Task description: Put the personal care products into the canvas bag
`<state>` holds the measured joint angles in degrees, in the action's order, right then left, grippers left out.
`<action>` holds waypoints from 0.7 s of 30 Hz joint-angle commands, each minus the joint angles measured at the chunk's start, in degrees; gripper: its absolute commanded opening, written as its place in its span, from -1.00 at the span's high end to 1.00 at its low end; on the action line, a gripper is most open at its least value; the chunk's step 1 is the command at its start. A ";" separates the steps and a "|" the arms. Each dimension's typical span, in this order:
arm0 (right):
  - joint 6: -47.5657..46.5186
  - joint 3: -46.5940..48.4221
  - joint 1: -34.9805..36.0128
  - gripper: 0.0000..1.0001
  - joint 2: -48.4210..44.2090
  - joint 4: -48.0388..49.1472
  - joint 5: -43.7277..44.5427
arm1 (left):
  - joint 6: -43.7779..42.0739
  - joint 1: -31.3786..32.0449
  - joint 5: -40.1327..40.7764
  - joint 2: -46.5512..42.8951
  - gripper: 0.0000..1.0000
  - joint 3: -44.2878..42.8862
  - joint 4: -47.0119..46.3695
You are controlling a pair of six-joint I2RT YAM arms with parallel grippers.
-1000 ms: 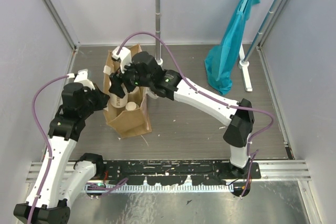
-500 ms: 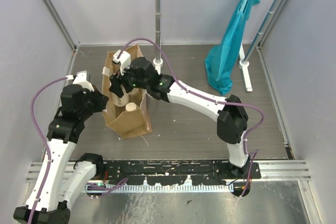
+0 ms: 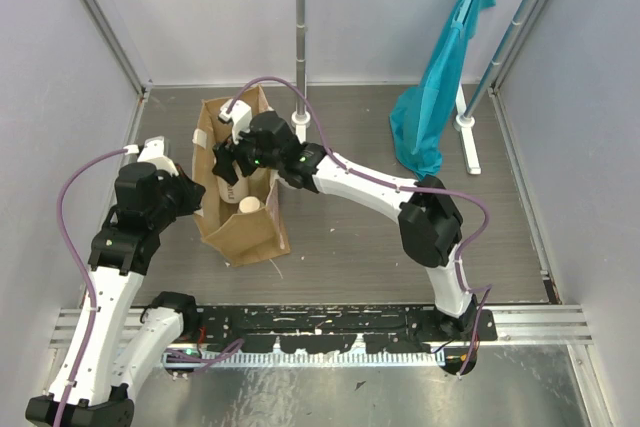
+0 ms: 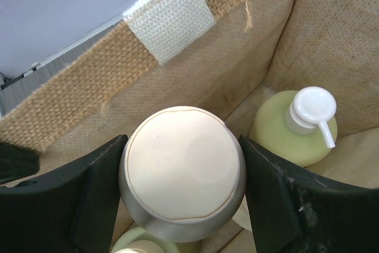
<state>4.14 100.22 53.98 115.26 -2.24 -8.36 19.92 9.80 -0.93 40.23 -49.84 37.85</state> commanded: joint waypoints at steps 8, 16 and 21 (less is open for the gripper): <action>-4.49 4.21 -0.66 0.98 2.34 3.90 0.28 | -0.50 0.08 -0.15 -0.28 1.00 -2.91 1.54; -11.16 -0.82 2.09 0.98 2.86 3.37 3.82 | -0.45 0.00 -0.44 0.38 1.00 -3.16 1.27; -13.38 -5.35 3.44 0.98 2.80 5.33 5.23 | -0.41 0.04 -0.48 0.75 1.00 -3.03 0.96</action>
<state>-5.10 96.62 56.95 120.18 -2.81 -6.26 19.94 9.82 -0.93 41.36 -50.74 38.09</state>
